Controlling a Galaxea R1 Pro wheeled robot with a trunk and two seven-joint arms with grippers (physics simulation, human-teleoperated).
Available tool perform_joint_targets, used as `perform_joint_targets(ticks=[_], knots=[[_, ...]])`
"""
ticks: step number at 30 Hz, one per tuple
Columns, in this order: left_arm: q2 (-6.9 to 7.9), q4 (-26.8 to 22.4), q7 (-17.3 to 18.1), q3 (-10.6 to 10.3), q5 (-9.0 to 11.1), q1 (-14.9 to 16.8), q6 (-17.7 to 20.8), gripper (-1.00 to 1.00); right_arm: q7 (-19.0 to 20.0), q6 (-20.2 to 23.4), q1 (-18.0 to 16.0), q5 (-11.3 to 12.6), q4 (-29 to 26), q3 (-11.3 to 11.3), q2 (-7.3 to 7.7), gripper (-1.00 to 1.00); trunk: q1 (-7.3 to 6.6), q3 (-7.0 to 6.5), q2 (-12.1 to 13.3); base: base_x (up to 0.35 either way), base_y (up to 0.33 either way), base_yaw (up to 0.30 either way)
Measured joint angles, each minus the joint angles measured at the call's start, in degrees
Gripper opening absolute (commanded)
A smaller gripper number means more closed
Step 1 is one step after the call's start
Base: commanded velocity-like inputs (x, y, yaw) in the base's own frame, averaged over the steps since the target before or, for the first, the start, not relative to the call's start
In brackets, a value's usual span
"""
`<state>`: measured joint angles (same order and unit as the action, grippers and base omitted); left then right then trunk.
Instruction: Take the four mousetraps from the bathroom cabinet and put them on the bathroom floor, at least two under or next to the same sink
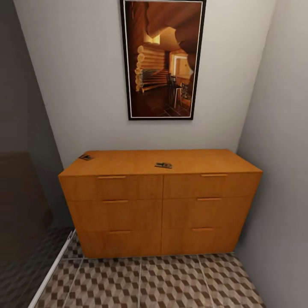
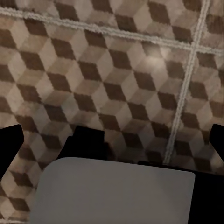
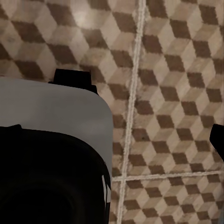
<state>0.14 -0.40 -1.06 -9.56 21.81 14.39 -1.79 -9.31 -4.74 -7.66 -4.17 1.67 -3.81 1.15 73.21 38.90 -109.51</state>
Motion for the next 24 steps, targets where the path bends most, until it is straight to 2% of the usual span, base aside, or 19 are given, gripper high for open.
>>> perform_joint_targets(ticks=[10, 24], knots=[[-0.03, -0.05, 0.06, -0.05, -0.23, 0.0, 0.0, 1.0, 0.01, 0.0, 0.0, 0.02, 0.0, 0.0, 0.0, 1.0, 0.0, 0.0, 0.0, 0.231, 0.0, 0.0], [-0.25, -0.08, -0.03, 0.01, -0.28, -0.01, 0.13, 1.0, 0.0, 0.0, 0.0, -0.01, 0.0, 0.01, 0.0, 1.0, 0.02, 0.0, 0.0, 0.038, 0.0, 0.0]])
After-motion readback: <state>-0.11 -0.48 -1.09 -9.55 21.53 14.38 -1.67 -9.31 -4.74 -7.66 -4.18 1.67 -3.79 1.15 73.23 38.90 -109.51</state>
